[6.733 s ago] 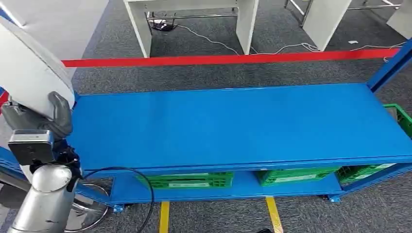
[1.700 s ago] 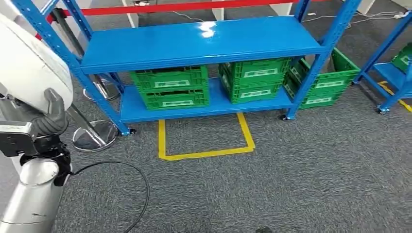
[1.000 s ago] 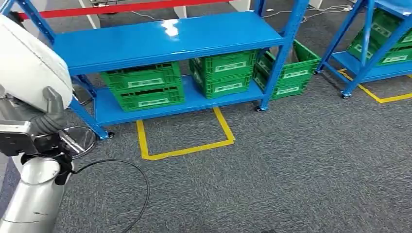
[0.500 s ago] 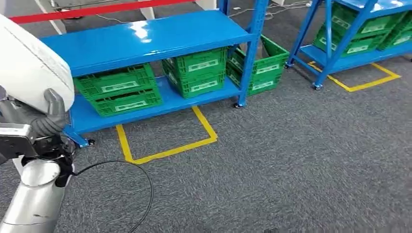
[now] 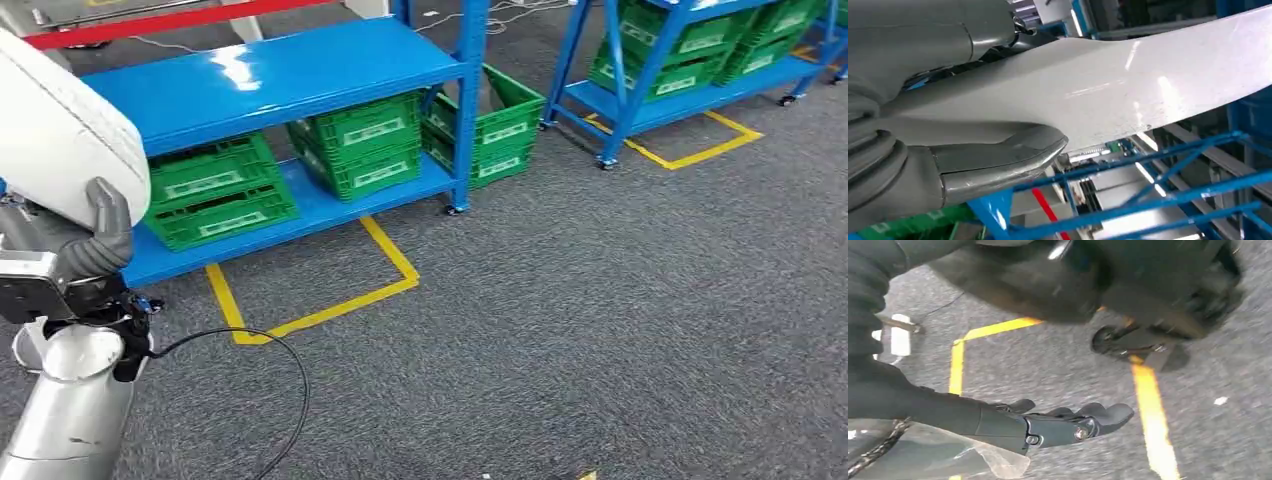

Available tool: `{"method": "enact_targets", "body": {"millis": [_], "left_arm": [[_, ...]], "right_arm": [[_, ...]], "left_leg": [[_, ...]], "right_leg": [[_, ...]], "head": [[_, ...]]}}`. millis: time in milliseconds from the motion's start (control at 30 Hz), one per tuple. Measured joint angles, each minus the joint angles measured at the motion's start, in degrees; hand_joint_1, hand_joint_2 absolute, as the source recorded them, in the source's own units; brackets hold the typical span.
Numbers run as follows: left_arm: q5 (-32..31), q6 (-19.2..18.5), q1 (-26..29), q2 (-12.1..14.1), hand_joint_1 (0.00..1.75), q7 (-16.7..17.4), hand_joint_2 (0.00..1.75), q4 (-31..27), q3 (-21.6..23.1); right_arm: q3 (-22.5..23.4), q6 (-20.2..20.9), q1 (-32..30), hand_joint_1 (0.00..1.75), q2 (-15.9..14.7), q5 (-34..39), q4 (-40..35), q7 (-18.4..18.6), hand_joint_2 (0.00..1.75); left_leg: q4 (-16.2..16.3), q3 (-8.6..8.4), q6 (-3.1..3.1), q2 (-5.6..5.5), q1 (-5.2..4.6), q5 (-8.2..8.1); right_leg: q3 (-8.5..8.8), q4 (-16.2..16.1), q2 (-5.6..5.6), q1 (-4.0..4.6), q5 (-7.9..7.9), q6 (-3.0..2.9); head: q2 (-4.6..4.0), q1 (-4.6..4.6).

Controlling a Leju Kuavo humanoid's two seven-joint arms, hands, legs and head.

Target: Take the parts from the cabinet and place them on the table.

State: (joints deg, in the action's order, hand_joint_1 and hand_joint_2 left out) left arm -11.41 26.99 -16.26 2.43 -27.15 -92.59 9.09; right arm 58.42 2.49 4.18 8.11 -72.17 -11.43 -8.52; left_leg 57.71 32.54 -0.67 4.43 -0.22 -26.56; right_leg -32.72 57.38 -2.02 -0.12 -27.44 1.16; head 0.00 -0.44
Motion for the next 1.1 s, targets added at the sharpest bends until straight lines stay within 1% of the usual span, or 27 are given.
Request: {"method": "enact_targets", "body": {"millis": [33, 67, 100, 133, 167, 233, 267, 300, 367, 400, 433, 533, 567, 600, 633, 667, 700, 733, 767, 800, 833, 867, 900, 933, 967, 1067, 1100], "left_arm": [[-0.07, 0.04, 0.00, -0.11, 1.75, 0.00, 1.75, 0.00, 0.00], [-0.30, 0.09, -0.01, -0.17, 1.75, 0.00, 1.75, 0.00, 0.02], [-0.46, 0.17, -0.01, -0.24, 1.75, 0.00, 1.75, 0.00, 0.02], [-0.57, 0.20, -0.01, -0.17, 1.75, 0.00, 1.75, 0.00, 0.02], [-0.57, 0.22, 0.05, -0.09, 1.75, 0.00, 1.75, 0.00, 0.02], [-0.55, 0.24, 0.38, -0.09, 1.75, 0.02, 1.75, 0.00, 0.00], [-0.55, 0.22, 0.51, -0.09, 1.75, 0.09, 1.75, 0.00, 0.00], [-0.48, 0.13, 0.55, -0.09, 1.75, 0.11, 1.75, 0.00, 0.00], [-0.44, 0.02, 0.48, -0.07, 1.75, 0.13, 1.75, 0.00, 0.00], [-0.44, -0.02, 0.42, -0.04, 1.75, 0.13, 1.75, 0.00, 0.00], [-0.46, -0.04, 0.43, 0.02, 1.75, 0.13, 1.75, 0.00, 0.00], [-0.46, -0.07, 0.33, 0.15, 1.75, 0.15, 1.75, -0.02, -0.02], [-0.55, -0.15, 0.33, 0.13, 1.75, 0.15, 1.75, -0.11, 0.00], [-0.57, -0.29, 0.30, 0.13, 1.75, 0.15, 1.75, -0.28, 0.00], [-0.63, -0.31, 0.35, 0.15, 1.75, 0.15, 1.75, -0.59, -0.02], [-0.66, -0.31, 0.39, 0.39, 1.75, 0.15, 1.75, -0.83, -0.13], [-0.66, -0.35, 0.56, 0.50, 1.75, 0.15, 1.75, -0.98, -0.24], [-0.66, -0.37, 0.63, 0.52, 1.75, 0.15, 1.75, -1.03, -0.31], [-0.66, -0.44, 0.73, 0.55, 1.75, 0.15, 1.75, -1.03, -0.41], [-0.66, -0.48, 0.79, 0.57, 1.75, 0.17, 1.75, -1.05, -0.46], [-0.66, -0.55, 0.79, 0.57, 1.75, 0.17, 1.75, -1.16, -0.48], [-0.66, -0.59, 0.77, 0.61, 1.75, 0.17, 1.75, -1.31, -0.50], [-0.66, -0.59, 0.74, 0.61, 1.75, 0.17, 1.75, -1.51, -0.52], [-0.66, -0.61, 0.71, 0.65, 1.75, 0.17, 1.75, -1.73, -0.65], [-0.66, -0.77, 0.66, 0.85, 1.75, 0.24, 1.75, -1.88, -0.90], [-1.27, -1.90, 0.66, 0.83, 1.75, 0.72, 1.75, -1.97, -1.14], [-1.40, -2.14, 0.62, 0.92, 1.75, 0.85, 1.75, -1.99, -1.14]], "right_arm": [[0.04, 0.04, -0.24, 0.00, -0.02, 0.04, 0.00, 0.11, 1.75], [0.11, 0.09, -0.31, 0.00, -0.02, 0.04, 0.00, 0.06, 1.75], [0.15, 0.15, -0.30, 0.00, -0.09, 0.02, -0.02, -0.18, 1.75], [0.17, 0.15, -0.21, 0.00, -0.11, -0.02, -0.02, -0.55, 1.75], [0.17, 0.11, -0.16, 0.00, -0.11, -0.02, -0.04, -1.16, 1.75], [0.17, 0.02, -0.19, 0.00, -0.11, -0.02, -0.04, -1.60, 1.75], [0.17, -0.04, -0.27, 0.00, -0.11, -0.04, -0.04, -2.06, 1.75], [0.17, -0.09, -0.28, 0.00, -0.11, -0.04, -0.04, -2.43, 1.75], [0.17, -0.24, -0.16, 0.00, -0.11, -0.04, -0.04, -2.93, 1.75], [0.17, -0.24, -0.10, 0.00, -0.11, -0.02, -0.04, -3.46, 1.75], [0.17, -0.22, 0.28, 0.00, -0.04, 0.00, -0.04, -3.76, 1.75], [0.17, 0.02, 0.66, 0.00, 0.00, 0.04, -0.04, -4.24, 1.75], [0.17, 0.02, 0.65, 0.00, 0.00, 0.15, -0.04, -4.24, 1.75], [0.17, 0.02, 0.63, 0.00, 0.00, 0.26, -0.06, -4.20, 1.75], [0.17, 0.07, 0.63, 0.00, 0.00, 0.35, -0.04, -4.02, 1.75], [0.20, 0.15, 0.63, 0.00, 0.00, 0.52, -0.04, -3.85, 1.75], [0.28, 0.17, 0.57, 0.00, 0.00, 0.72, -0.04, -3.61, 1.75], [0.37, 0.20, 0.46, 0.00, 0.00, 0.81, -0.04, -3.45, 1.75], [0.39, 0.26, 0.31, 0.00, 0.00, 0.85, -0.04, -3.22, 1.75], [0.42, 0.31, 0.16, 0.00, 0.00, 0.89, -0.04, -3.19, 1.75], [0.44, 0.31, 0.06, 0.00, 0.00, 0.94, -0.04, -3.22, 1.75], [0.44, 0.28, 0.04, 0.00, -0.07, 0.98, -0.06, -3.19, 1.75], [0.46, 0.22, 0.09, 0.00, -0.13, 1.16, -0.07, -3.11, 1.75], [0.46, 0.18, 0.29, 0.00, -0.13, 1.27, -0.07, -2.93, 1.75], [0.48, 0.17, 0.33, 0.00, -0.11, 1.38, -0.07, -2.93, 1.75], [0.98, 0.11, -0.36, 0.00, -0.15, 1.90, -0.07, -1.82, 1.75], [1.29, -0.02, -0.48, 0.00, -0.15, 2.12, -0.09, -1.40, 1.75]], "left_leg": [[0.00, -0.04, 0.17, 0.47, 0.08, 0.02], [0.29, 0.01, 0.65, 0.10, 0.22, -0.41], [1.62, 0.53, 1.09, -1.70, 0.39, -1.85], [4.87, 1.74, 1.27, -2.90, 0.46, -4.11], [9.80, 3.71, 1.38, -3.62, 0.51, -6.67], [17.82, 7.10, 1.41, -3.98, 0.50, -9.49], [18.42, 7.37, 1.32, -4.00, 0.51, -9.02], [16.40, 6.44, 1.18, -4.04, 0.51, -7.19], [6.99, 2.09, 0.65, -4.82, 0.51, -1.74], [2.52, 0.17, 0.30, -6.55, 0.53, 0.17], [1.19, -0.29, 0.03, -8.02, 0.64, -0.34], [0.64, 0.03, -0.06, -7.01, 0.35, -0.62], [0.00, -0.15, -0.49, -6.44, 0.74, -0.21], [-0.34, -0.29, -0.75, -5.70, 0.90, 0.06], [-0.33, -0.22, -1.02, -5.36, 0.90, 0.13], [-0.31, -0.13, -1.11, -4.88, 0.84, 0.11], [-0.30, -0.09, -1.12, -4.18, 0.75, 0.11], [-0.27, -0.02, -1.12, -3.65, 0.75, 0.11], [-0.26, -0.02, -1.12, -3.14, 0.75, 0.11], [-0.26, -0.03, -1.11, -2.65, 0.75, 0.11], [-0.22, -0.03, -1.08, -2.20, 0.75, 0.09], [-0.15, -0.08, -0.97, -1.76, 0.76, 0.02], [0.05, -0.13, -0.71, -1.39, 0.71, -0.12], [0.29, 0.12, -0.28, -1.09, 0.20, -0.31], [0.49, 0.24, -0.05, -0.79, 0.14, -0.34], [0.40, 0.02, 0.61, 0.25, 0.23, -0.24], [0.92, 0.17, 1.08, -0.63, 0.53, -0.99]], "right_leg": [[-0.14, 0.07, 0.45, 0.07, 0.07, -0.28], [-0.14, -0.24, 0.83, -0.26, 0.39, -0.82], [-0.17, -0.23, 1.22, -0.38, 0.59, -1.15], [-0.22, -0.23, 1.60, -0.40, 0.70, -1.39], [-0.26, -0.21, 2.06, -0.39, 0.74, -1.53], [-0.31, -0.18, 3.04, -0.34, 0.78, -1.58], [-0.30, -0.17, 3.59, -0.34, 0.80, -1.60], [-0.28, -0.11, 4.13, -0.34, 0.82, -1.58], [-0.15, 0.06, 5.20, -0.35, 0.83, -1.53], [-0.26, 0.09, 5.61, -0.44, 0.83, -1.47], [-0.75, 0.46, 6.08, -0.09, 0.94, -1.07], [-1.76, 0.19, 7.22, -0.64, 1.67, 0.02], [-1.89, 0.14, 7.52, -0.39, 1.69, 0.39], [-2.51, 0.90, 5.63, -0.42, 0.96, 0.48], [-3.73, 3.26, 3.73, -0.32, -0.88, 0.68], [-5.70, 7.60, 2.90, -0.48, -3.15, 0.92], [-8.10, 12.81, 2.58, -0.57, -5.31, 1.09], [-9.88, 16.61, 2.49, -0.57, -6.55, 1.27], [-10.51, 18.08, 2.45, -0.58, -6.51, 1.38], [-9.71, 16.74, 2.37, -0.63, -5.20, 1.44], [-7.64, 12.91, 2.11, -0.64, -3.04, 1.41], [-4.58, 7.34, 1.54, -0.64, -0.58, 1.32], [-1.63, 2.10, -0.02, -0.60, 0.97, 1.19], [-0.63, 0.59, -1.00, 0.02, -0.17, 0.89], [-0.82, 0.55, -0.18, -0.21, 0.28, 0.10], [-1.09, 0.60, 0.89, -0.12, 0.55, -0.79], [-1.02, 0.40, 1.20, -0.42, 0.82, -1.22]], "head": [[0.00, 0.04], [0.00, 0.04], [0.00, -0.15], [0.00, -0.18], [0.00, -0.18], [0.00, -0.15], [0.00, -0.11], [0.00, -0.17], [0.00, -0.17], [0.00, -0.13], [0.00, -0.02], [0.00, -0.18], [0.00, -0.09], [0.00, -0.07], [0.00, 0.42], [0.00, 0.52], [0.00, 0.39], [0.00, 0.46], [0.00, 0.44], [0.00, 0.46], [0.00, 0.46], [0.00, 0.44], [0.00, 0.48], [0.00, 0.50], [0.00, 0.24], [0.00, 0.44], [0.00, 0.35]]}}
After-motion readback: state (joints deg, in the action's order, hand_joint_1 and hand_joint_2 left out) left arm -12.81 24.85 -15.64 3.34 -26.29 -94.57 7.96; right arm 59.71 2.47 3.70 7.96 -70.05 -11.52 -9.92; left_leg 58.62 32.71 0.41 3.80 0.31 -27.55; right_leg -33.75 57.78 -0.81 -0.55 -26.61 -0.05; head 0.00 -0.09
